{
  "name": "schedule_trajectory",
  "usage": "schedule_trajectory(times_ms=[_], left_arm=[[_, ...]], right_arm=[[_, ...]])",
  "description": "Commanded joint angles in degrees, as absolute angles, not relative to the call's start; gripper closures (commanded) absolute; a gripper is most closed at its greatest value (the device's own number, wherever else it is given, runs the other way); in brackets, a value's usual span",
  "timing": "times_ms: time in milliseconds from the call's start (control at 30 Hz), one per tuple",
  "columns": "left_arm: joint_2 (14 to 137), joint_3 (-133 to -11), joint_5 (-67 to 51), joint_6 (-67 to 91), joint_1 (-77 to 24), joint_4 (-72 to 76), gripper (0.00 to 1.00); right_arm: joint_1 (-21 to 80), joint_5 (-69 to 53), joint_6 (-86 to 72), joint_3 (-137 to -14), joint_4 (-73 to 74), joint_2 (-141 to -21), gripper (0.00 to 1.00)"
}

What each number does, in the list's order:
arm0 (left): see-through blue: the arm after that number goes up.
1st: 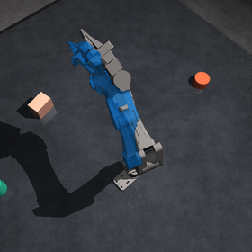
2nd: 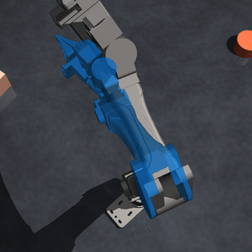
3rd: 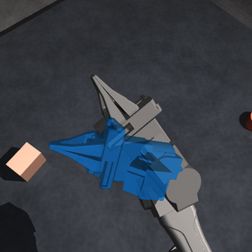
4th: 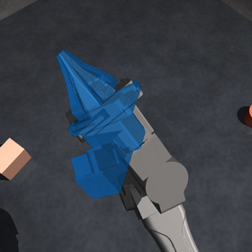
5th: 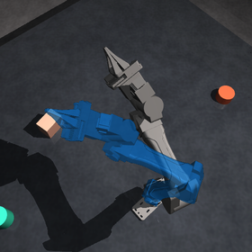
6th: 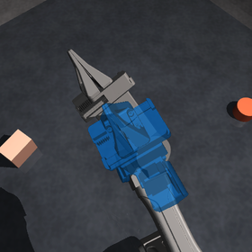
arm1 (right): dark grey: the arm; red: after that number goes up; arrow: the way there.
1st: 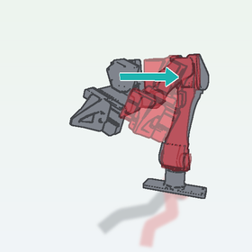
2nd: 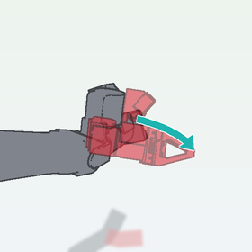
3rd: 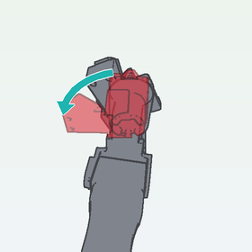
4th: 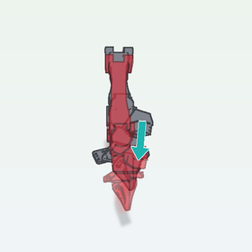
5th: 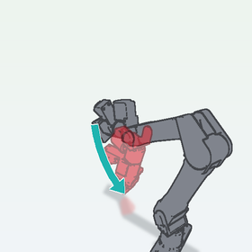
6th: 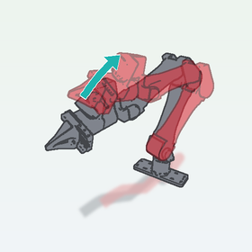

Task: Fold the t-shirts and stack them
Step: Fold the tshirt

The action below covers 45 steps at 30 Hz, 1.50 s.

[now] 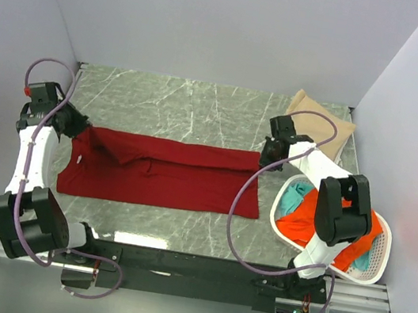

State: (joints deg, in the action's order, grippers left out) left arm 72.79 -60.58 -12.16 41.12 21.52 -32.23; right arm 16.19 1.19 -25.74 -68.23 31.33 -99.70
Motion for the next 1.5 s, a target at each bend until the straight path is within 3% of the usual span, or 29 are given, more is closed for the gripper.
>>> schedule_trajectory(times_ms=[0,600,667,700,800,900,1067,1267,1467], left_arm=[[70.1,-59.2,-13.4,39.2,22.6,-33.2,1.0],[67.9,-53.3,-16.7,37.9,26.8,-32.6,1.0],[68.5,-52.8,-17.3,37.8,26.8,-32.1,1.0],[68.9,-52.9,-17.5,37.5,26.9,-31.1,1.0],[72.4,-53.9,-17.6,36.6,26.9,-29.6,1.0],[77.0,-55.1,-19.2,36.2,27.1,-27.7,1.0],[85.4,-58.7,-19.0,36.0,27.1,-24.0,0.99],[94.3,-62.4,-18.4,36.0,27.1,-21.5,1.0],[98.2,-64.2,-15.6,36.5,27.2,-19.2,1.0]], right_arm=[[17.8,4.8,-27.0,-66.5,31.7,-96.3,1.0],[20.9,10.8,-31.3,-63.4,35.2,-96.4,1.0],[21.1,10.9,-31.1,-64.2,36.1,-96.8,0.89],[21.1,10.9,-30.9,-65.2,36.3,-96.9,0.78],[22.3,11.9,-30.2,-68.2,37.1,-96.6,0.59],[24.5,13.9,-30.0,-72.6,38.9,-95.9,0.53],[30.8,11.4,-29.0,-78.5,36.7,-95.0,0.55],[42.0,-1.6,-30.5,-81.4,23.2,-97.6,0.6],[50.7,-11.7,-31.6,-93.5,15.1,-109.1,0.62]])
